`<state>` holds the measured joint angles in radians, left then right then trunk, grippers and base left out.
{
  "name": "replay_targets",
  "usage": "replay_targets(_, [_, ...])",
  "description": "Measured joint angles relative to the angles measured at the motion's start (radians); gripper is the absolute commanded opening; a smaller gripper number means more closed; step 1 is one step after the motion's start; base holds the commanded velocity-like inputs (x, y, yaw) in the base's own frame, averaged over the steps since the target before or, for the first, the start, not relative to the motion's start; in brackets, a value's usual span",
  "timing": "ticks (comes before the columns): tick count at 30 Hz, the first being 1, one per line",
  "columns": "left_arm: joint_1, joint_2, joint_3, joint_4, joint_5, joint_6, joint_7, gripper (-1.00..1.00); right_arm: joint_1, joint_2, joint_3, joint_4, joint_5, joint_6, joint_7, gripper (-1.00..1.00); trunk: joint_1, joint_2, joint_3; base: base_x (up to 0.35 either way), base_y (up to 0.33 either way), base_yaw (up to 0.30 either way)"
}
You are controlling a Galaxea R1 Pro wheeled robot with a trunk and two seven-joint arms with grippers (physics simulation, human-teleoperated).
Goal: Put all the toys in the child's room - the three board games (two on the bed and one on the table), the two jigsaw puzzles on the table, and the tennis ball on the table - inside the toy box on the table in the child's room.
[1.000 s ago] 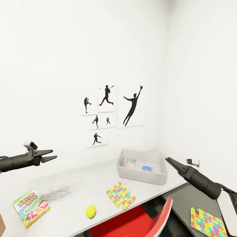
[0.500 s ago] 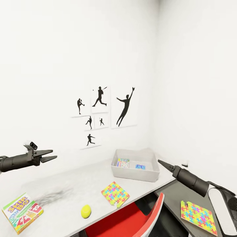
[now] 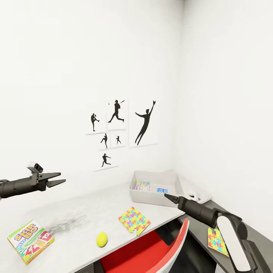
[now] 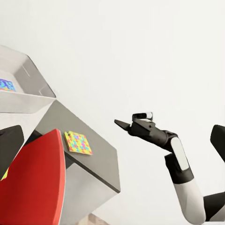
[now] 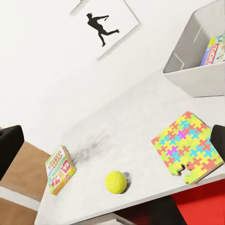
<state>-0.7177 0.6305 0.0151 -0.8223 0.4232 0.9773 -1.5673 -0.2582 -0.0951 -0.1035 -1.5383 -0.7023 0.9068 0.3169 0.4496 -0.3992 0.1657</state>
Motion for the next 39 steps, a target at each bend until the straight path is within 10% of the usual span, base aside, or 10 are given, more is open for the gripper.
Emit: replay_targets(39, [0.0, 0.002, 0.001, 0.001, 0.0, 0.0, 0.0, 1.0, 0.001, 0.025, 0.038, 0.001, 0.013, -0.008, -0.023, 1.0, 0.0, 0.0, -0.026, -0.024, 0.0, 0.197])
